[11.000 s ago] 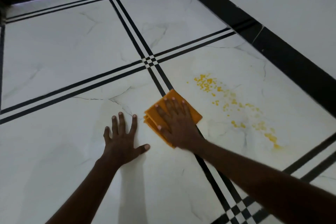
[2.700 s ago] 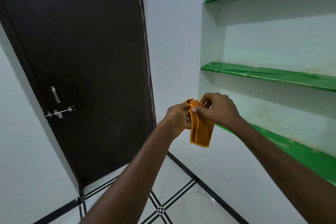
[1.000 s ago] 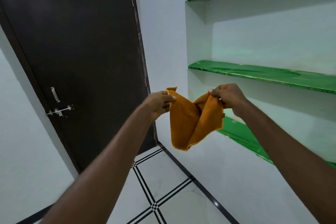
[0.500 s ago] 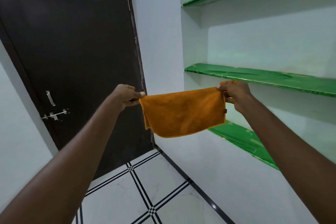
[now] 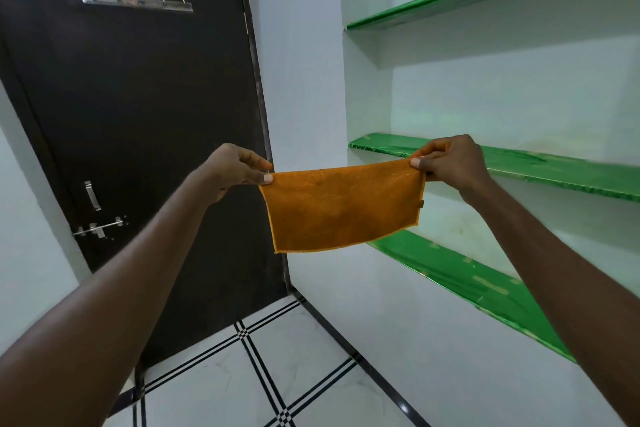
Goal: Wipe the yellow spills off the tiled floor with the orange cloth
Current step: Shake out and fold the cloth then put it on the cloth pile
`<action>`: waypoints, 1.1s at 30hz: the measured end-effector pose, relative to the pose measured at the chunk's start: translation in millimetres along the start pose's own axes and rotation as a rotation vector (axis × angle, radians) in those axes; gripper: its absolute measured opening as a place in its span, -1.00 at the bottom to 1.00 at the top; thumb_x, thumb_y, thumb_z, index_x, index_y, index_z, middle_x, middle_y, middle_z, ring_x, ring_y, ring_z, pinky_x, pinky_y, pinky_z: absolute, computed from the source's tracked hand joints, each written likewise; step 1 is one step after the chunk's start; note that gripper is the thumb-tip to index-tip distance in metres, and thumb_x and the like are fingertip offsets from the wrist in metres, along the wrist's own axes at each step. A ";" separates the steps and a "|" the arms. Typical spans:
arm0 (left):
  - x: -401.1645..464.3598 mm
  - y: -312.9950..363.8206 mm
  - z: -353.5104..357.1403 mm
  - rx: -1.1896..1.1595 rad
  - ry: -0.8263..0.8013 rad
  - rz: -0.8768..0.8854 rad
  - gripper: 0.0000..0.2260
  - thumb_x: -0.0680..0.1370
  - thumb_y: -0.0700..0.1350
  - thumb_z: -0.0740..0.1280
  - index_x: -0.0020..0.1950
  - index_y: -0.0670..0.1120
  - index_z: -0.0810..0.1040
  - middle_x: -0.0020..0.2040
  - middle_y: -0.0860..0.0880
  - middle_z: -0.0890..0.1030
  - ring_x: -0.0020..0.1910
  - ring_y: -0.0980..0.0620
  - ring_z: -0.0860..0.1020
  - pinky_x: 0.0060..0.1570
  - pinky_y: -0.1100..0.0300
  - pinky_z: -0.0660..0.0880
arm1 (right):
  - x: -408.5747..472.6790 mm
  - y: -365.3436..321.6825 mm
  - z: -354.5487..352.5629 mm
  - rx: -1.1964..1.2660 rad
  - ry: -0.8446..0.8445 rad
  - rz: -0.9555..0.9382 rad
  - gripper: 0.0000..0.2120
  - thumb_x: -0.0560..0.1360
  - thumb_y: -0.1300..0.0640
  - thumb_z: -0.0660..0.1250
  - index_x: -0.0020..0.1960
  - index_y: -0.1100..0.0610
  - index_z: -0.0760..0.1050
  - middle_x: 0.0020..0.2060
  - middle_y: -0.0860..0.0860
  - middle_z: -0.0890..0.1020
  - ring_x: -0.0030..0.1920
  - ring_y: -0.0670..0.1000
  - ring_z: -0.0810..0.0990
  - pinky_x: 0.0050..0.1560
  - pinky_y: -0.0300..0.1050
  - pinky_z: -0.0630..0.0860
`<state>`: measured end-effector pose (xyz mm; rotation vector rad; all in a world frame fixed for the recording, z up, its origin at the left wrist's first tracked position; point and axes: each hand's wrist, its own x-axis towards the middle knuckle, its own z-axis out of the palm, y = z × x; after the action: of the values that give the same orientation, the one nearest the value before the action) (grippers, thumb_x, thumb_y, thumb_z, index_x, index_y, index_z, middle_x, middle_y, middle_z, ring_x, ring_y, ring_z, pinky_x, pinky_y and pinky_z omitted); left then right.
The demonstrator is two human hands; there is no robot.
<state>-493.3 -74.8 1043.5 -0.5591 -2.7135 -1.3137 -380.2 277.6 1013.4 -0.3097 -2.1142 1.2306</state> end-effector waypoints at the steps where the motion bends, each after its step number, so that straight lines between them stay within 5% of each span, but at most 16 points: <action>1: 1.0 2.5 -1.3 0.032 0.037 0.015 -0.77 0.48 -0.20 0.52 0.13 -0.16 0.67 0.01 -0.03 0.64 -0.08 0.12 0.56 -0.06 0.21 0.46 | -0.6 -2.5 -1.3 -0.031 0.011 -0.012 -0.87 0.40 0.28 0.60 -0.15 0.14 0.67 -0.22 0.14 0.72 -0.16 0.15 0.75 -0.03 0.07 0.72; 13: 1.3 13.8 -16.8 0.159 0.214 0.148 -0.82 0.46 -0.13 0.54 0.01 -0.18 0.73 -0.06 -0.08 0.70 -0.06 0.06 0.63 -0.18 0.29 0.46 | -4.2 -36.1 -15.4 -0.239 0.057 -0.128 -0.83 0.41 0.15 0.62 -0.09 0.21 0.71 -0.30 0.14 0.72 -0.31 0.06 0.73 -0.05 -0.02 0.70; 23: -1.5 19.7 -35.9 0.284 0.063 0.177 -0.89 0.49 -0.14 0.52 -0.03 -0.14 0.73 -0.08 -0.06 0.71 -0.02 0.07 0.64 -0.12 0.28 0.47 | -7.0 -44.3 -25.3 -0.387 -0.039 -0.184 -0.74 0.45 0.10 0.58 0.04 0.23 0.70 -0.09 0.14 0.72 -0.05 0.12 0.68 0.05 0.06 0.62; 33: -8.9 14.4 -38.3 0.286 0.075 0.224 -0.88 0.57 -0.13 0.43 -0.01 -0.18 0.69 -0.07 -0.09 0.69 -0.06 0.07 0.64 -0.14 0.29 0.49 | -15.6 -55.6 -39.6 -0.181 -0.354 -0.127 -0.91 0.52 0.21 0.49 -0.07 0.22 0.61 -0.15 0.15 0.71 -0.14 0.08 0.73 -0.18 -0.23 0.65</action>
<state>-483.4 -98.8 1076.4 -0.7395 -2.6190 -0.8585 -336.1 267.4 1066.9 -0.0328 -2.5126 1.0841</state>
